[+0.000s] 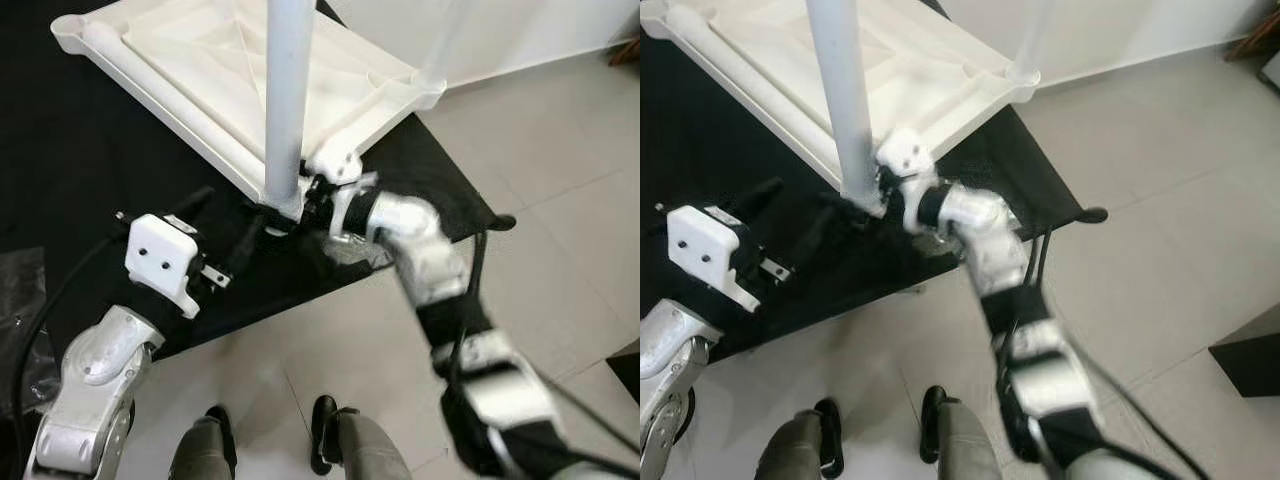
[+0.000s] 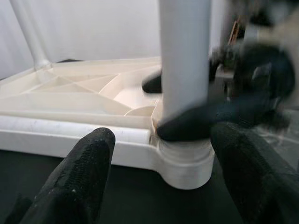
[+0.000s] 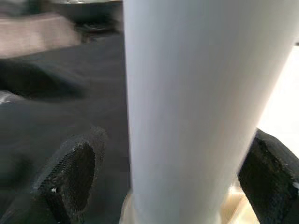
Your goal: Building children table
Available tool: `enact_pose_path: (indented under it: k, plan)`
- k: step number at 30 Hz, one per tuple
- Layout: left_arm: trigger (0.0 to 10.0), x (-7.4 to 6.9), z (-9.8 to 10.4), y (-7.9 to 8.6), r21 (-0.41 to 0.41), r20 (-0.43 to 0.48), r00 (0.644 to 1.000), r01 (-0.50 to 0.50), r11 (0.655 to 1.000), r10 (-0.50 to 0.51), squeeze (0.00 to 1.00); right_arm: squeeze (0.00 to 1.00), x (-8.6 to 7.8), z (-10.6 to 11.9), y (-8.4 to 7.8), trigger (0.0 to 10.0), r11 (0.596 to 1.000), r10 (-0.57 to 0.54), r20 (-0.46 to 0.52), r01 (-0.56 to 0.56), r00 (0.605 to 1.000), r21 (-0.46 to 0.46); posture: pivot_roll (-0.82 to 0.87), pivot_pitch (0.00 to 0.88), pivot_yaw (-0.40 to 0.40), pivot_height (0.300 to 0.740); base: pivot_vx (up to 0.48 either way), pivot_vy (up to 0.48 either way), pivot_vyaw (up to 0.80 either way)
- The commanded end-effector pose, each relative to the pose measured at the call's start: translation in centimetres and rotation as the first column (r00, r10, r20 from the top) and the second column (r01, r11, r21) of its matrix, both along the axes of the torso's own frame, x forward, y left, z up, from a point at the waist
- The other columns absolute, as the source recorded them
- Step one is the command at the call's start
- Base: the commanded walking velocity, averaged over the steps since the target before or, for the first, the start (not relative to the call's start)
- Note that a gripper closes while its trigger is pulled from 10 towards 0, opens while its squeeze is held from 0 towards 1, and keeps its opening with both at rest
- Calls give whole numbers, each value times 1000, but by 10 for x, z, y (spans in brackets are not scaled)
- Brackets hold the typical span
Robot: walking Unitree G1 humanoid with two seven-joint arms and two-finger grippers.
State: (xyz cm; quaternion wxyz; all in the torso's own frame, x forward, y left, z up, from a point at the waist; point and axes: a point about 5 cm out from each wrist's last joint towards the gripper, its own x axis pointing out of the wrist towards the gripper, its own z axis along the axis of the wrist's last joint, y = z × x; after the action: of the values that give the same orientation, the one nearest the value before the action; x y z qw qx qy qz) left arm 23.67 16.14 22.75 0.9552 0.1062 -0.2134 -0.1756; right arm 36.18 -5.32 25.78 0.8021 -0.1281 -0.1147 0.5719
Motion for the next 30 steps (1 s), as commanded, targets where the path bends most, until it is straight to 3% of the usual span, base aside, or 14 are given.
enact_pose_path:
  k: [1, 3, 12, 13, 14, 15, 16, 25, 30]
  plan:
    - [10000, -5, 0, 2, 16, 2, 1000, -3, 1000, 2, 0, 0, 0, -12, 0, 10000, 995, 91, -53, -93, 994, -39, 122, 305, -129, 740, 0, 0, 0]
    - [10000, -9, 0, 3, 27, 0, 1000, -10, 1000, 10, 0, 0, 6, -5, -4, 10000, 988, 122, -51, -126, 991, -89, 143, 320, -140, 740, 0, 0, 0]
    - [10000, -18, 1, 9, 45, -13, 999, -30, 999, 31, 0, 0, 11, 20, -1, 10000, 972, 197, -53, -202, 979, -116, 170, 351, -150, 740, 0, 0, 0]
    - [10000, -20, 1, 10, 47, -15, 999, -32, 998, 32, 0, 0, 11, 22, -1, 9529, 961, 232, -58, -238, 971, -140, 173, 359, -152, 740, 0, 0, 0]
    - [10000, -21, 1, 10, 47, -15, 999, -32, 998, 33, 0, 0, 11, 24, -2, 1294, 951, 258, -66, -266, 964, -158, 176, 364, -155, 740, 0, 0, 0]
    - [10000, -21, 1, 10, 47, -15, 999, -32, 998, 33, 0, 0, 11, 24, -2, 1294, 951, 258, -66, -266, 964, -158, 176, 364, -155, 740, 0, 0, 0]
    - [10000, -23, 1, 10, 54, -18, 999, -32, 998, 33, 0, 0, 11, 26, -4, 0, 934, 299, -76, -308, 951, -182, 178, 369, -159, 740, 0, 0, 0]
    - [10000, -27, 1, 12, 51, -29, 999, -25, 998, 26, 0, 0, 13, 27, -13, 0, 925, 312, -89, -324, 946, -199, 170, 364, -161, 740, 0, 0, 0]
    - [10000, -27, -1, 9, 16, -53, 999, 14, 1000, -13, 0, 0, 16, 16, -27, 0, 951, 240, -71, -249, 968, -185, 148, 346, -171, 740, 0, 0, 0]
